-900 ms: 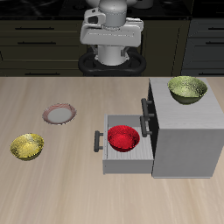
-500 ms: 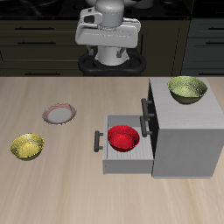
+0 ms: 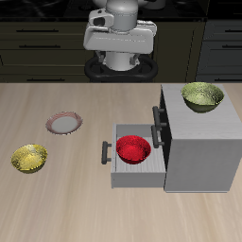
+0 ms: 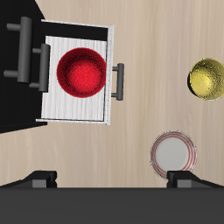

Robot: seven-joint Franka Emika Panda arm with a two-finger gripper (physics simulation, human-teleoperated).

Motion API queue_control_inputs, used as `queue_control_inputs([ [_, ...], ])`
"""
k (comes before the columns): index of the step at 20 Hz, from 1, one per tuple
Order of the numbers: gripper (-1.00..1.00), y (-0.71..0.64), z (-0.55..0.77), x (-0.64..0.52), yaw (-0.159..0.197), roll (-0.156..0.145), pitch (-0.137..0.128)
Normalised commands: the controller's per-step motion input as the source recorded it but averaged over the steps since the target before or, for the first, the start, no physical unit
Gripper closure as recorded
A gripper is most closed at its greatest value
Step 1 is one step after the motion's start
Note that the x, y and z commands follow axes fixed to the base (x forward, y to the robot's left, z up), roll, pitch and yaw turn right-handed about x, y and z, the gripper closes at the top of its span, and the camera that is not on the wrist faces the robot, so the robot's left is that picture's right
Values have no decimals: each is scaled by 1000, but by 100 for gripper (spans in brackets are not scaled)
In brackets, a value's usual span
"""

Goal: Place the red bowl on the plate and close the bottom drawer of the white cabinet

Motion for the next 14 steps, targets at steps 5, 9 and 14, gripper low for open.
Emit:
queue_control_inputs([
  [5, -100, 199, 128, 251, 35, 4, -58],
  [9, -100, -7, 9, 196, -1, 1, -4],
  [14, -100, 3, -24, 230, -15, 0, 10],
])
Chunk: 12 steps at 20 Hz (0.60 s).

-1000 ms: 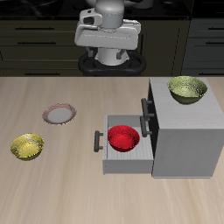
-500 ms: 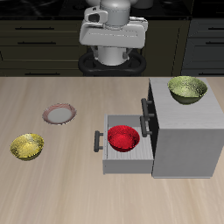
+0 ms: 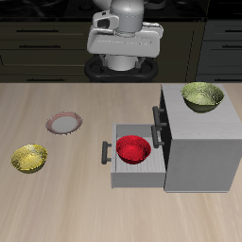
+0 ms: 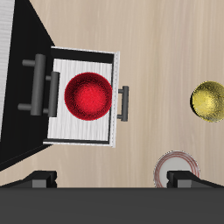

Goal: Place the red bowl on the plate and close the bottom drawer of the white cabinet

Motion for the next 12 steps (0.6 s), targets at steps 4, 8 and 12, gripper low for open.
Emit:
queue_control_inputs([
  [4, -100, 19, -28, 206, 3, -6, 10],
  [8, -100, 139, 89, 246, 21, 15, -19],
  [12, -100, 8, 54, 169, 22, 4, -5],
])
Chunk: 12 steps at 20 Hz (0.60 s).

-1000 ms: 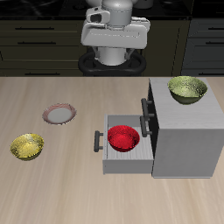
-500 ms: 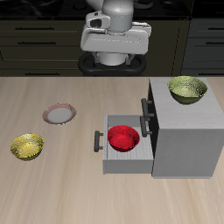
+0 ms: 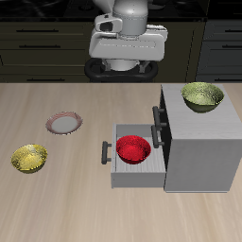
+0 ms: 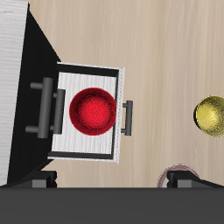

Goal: Place the red bowl on the plate and close the bottom drawer of the white cabinet

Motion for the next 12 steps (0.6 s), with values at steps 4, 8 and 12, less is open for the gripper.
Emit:
queue_control_inputs([
  [4, -100, -37, 65, 163, 53, -27, -47],
  [8, -100, 38, 35, 208, -29, 14, 34],
  [12, -100, 94, 50, 139, 7, 7, -17],
])
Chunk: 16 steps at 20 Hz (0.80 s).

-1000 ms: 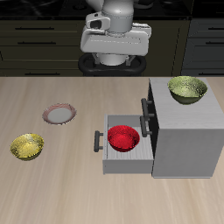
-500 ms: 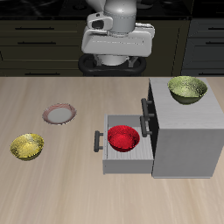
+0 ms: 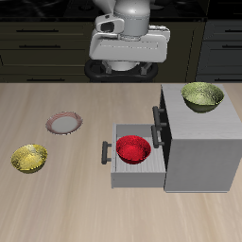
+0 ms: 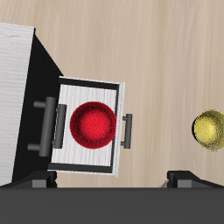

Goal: Place the red bowl on the plate and close the bottom drawer of the white cabinet

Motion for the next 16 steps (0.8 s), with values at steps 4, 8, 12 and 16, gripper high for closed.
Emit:
queue_control_inputs([
  [4, -100, 212, -91, 154, 79, 23, -14],
  [8, -100, 116, -121, 124, 127, 8, 38],
  [12, -100, 99, -133, 59, 210, 16, 16],
  [16, -100, -67, -149, 13, 166, 7, 54],
])
